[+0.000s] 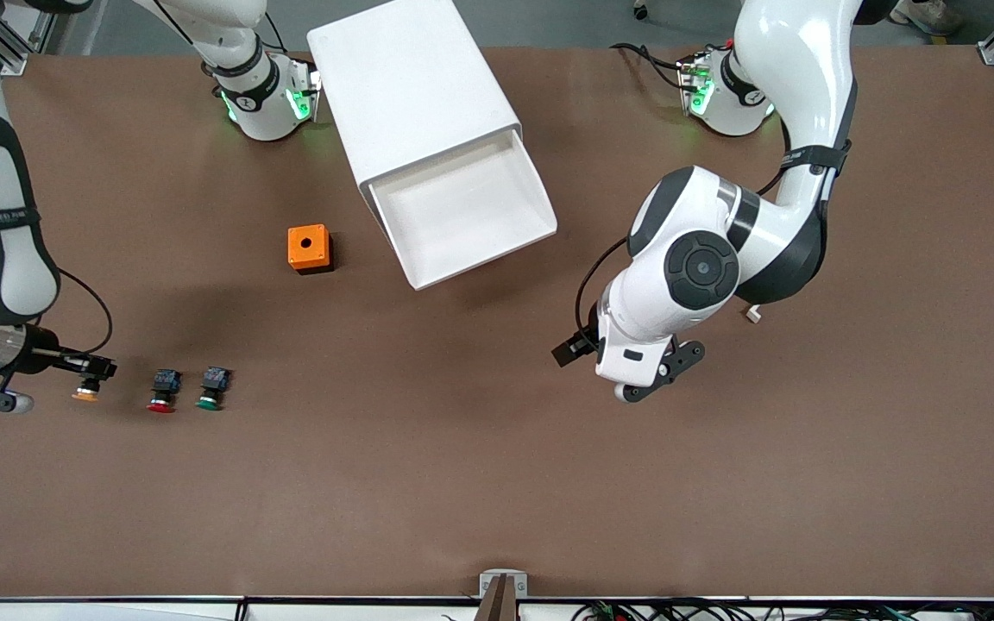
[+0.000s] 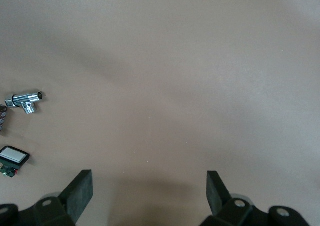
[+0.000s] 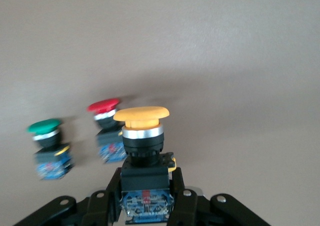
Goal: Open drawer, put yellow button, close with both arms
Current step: 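Lift the yellow button and carry it over the open drawer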
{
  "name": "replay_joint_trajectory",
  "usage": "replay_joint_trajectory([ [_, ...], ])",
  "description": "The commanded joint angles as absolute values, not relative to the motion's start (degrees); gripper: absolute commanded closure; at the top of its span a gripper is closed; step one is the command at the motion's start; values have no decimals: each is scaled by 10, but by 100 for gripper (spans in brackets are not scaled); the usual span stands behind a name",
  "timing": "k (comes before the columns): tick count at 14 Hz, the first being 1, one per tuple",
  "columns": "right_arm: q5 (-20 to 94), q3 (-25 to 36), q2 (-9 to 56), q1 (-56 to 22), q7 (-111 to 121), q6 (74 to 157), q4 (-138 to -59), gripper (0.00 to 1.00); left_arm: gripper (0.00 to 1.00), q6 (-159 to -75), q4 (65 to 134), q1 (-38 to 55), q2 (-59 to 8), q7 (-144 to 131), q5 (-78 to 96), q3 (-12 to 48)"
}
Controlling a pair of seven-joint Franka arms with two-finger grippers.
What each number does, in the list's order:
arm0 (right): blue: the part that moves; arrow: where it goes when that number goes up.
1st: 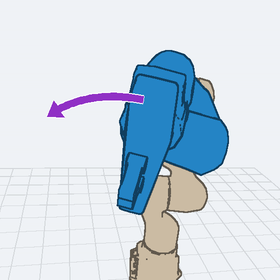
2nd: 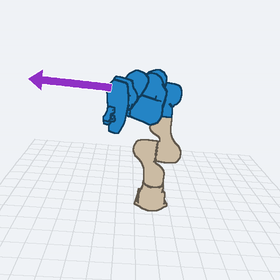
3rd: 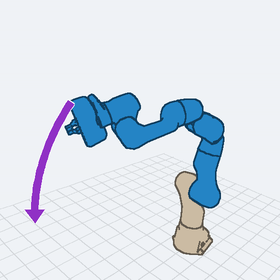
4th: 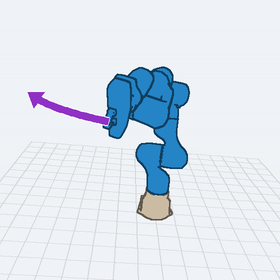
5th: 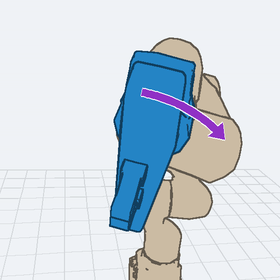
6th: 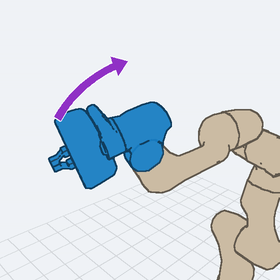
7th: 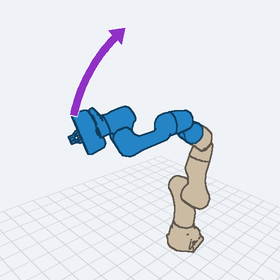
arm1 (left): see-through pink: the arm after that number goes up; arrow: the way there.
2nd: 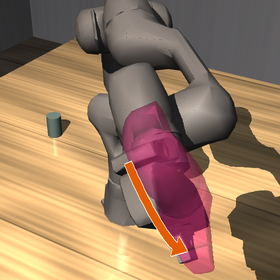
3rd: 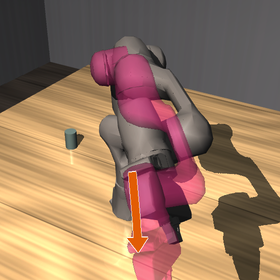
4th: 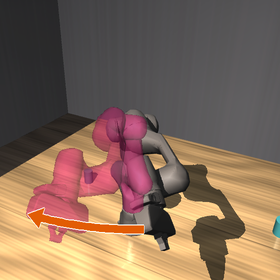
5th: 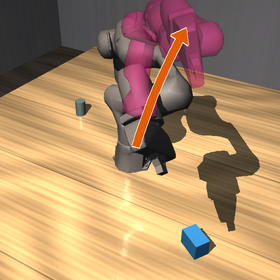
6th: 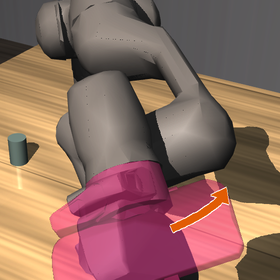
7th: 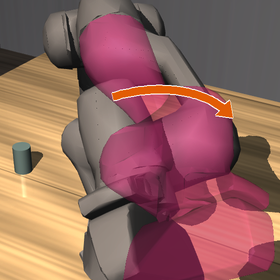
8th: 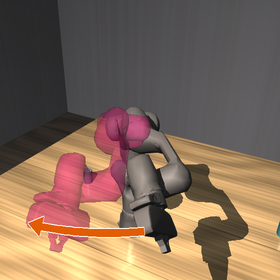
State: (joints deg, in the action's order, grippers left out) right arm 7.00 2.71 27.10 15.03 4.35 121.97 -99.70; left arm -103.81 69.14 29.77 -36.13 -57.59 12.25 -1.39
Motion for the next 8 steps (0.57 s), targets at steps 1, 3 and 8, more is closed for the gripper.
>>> replay_joint_trajectory([
  [1, 40, 25, 204, 110, -86, 1161, -1016, 100, 0, -1046, 697, 297, -352, -568, 111, -18],
  [3, 41, 23, 165, 76, -179, 1126, -1024, 100, 0, -1049, 697, 298, -352, -573, 97, -18],
  [8, 73, 21, 50, -43, -429, 1107, -1114, 100, 0, -1049, 698, 310, -356, -582, 47, -12],
])
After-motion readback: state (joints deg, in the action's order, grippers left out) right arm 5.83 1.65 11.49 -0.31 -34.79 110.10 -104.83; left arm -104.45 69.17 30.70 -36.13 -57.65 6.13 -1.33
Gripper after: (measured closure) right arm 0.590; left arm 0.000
